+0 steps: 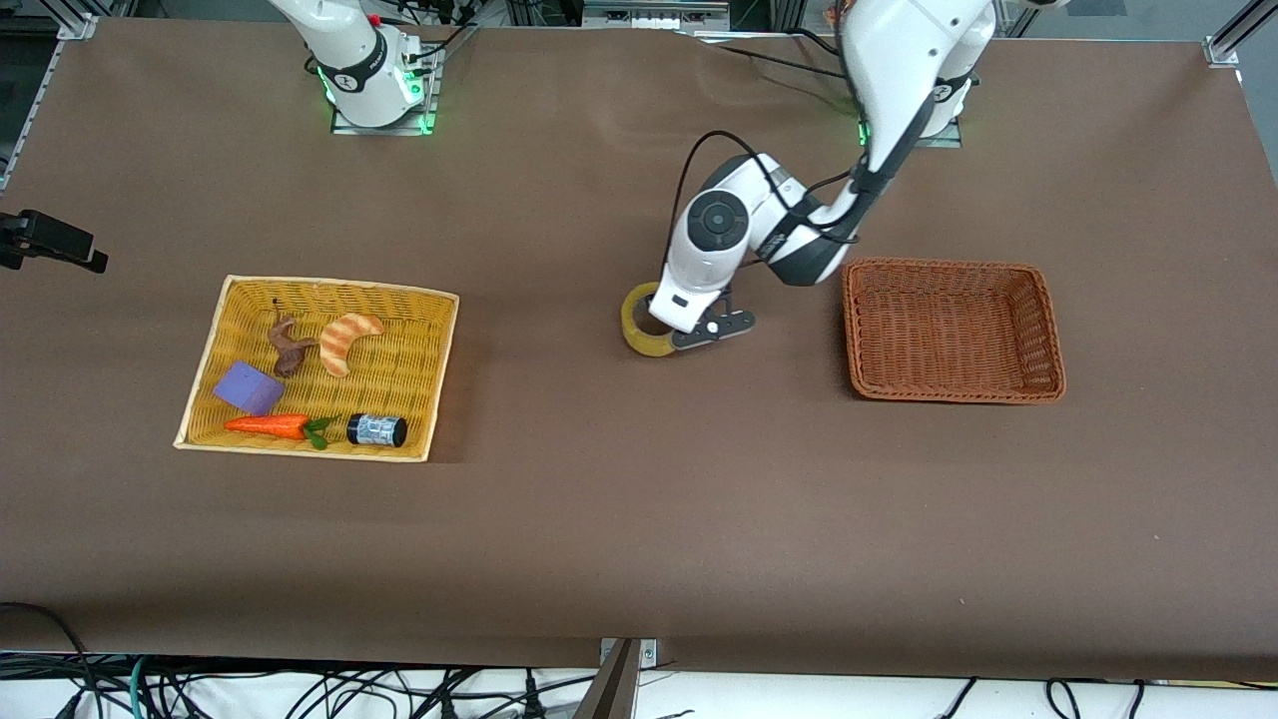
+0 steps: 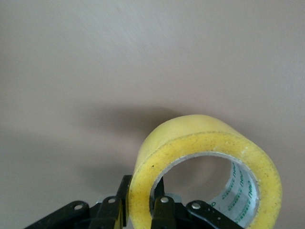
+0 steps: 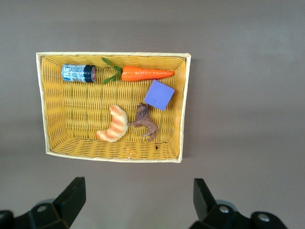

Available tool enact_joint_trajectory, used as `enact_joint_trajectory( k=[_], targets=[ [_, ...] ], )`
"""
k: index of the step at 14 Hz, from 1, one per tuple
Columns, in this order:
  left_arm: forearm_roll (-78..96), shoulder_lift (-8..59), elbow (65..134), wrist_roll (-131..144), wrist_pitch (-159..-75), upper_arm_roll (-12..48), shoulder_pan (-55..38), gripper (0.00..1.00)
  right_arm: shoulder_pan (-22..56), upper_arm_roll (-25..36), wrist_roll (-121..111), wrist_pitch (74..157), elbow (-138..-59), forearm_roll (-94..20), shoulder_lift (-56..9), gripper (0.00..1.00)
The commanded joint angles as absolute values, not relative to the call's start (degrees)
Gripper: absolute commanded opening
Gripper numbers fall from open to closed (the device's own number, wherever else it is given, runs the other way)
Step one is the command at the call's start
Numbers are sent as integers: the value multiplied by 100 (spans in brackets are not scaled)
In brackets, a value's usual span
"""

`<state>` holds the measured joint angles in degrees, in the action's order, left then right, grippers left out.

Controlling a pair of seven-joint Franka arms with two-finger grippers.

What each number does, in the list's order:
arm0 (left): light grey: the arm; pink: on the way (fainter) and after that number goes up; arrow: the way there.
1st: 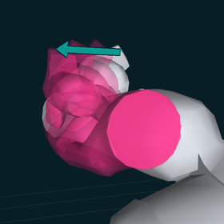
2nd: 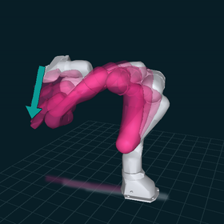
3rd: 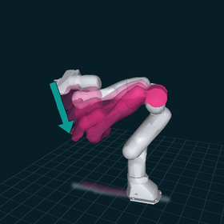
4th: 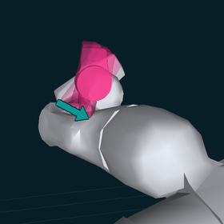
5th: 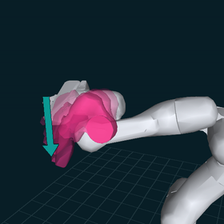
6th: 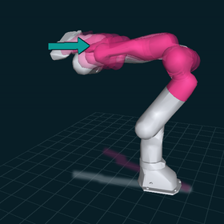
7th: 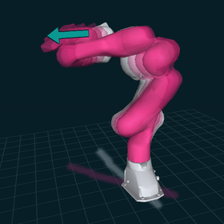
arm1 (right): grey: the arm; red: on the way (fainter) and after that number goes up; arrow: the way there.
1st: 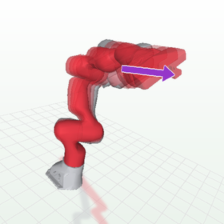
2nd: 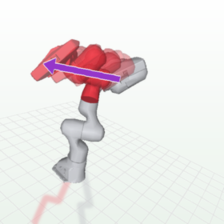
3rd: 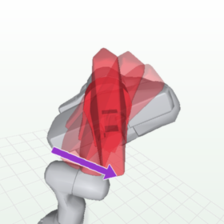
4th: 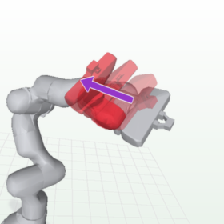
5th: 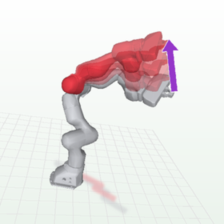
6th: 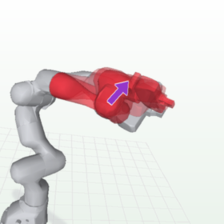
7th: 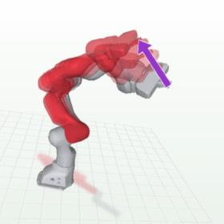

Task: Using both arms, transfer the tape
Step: 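Carry the tape roll with the left gripper into the wicker basket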

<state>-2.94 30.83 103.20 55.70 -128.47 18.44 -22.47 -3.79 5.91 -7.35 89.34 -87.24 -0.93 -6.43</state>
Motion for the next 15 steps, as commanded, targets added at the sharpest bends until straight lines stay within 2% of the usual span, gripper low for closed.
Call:
enact_joint_trajectory(
  k=[1,4,6,9,12,15],
  targets=[
    [-387,1709,11264,4277,-12358,1907,-1496,0,-378,589,-773,8877,-8596,-44,-694,100],
    [-369,855,12030,2319,-12243,1846,-732,0,-378,589,-773,8877,-8587,-44,-694,100],
    [-360,695,12286,930,-12243,1374,-405,0,-378,589,-773,8877,-8587,-53,-694,100],
    [-53,686,12559,-839,-12304,460,-387,0,-378,589,-773,8877,-8587,-53,-694,100],
    [-61,808,12778,-1309,-12505,142,-369,0,-378,589,-773,8886,-8587,-53,-694,100],
    [-53,1448,12832,-1967,-13181,62,-115,0,-369,571,-773,8912,-8587,-44,-694,100]
  ],
)
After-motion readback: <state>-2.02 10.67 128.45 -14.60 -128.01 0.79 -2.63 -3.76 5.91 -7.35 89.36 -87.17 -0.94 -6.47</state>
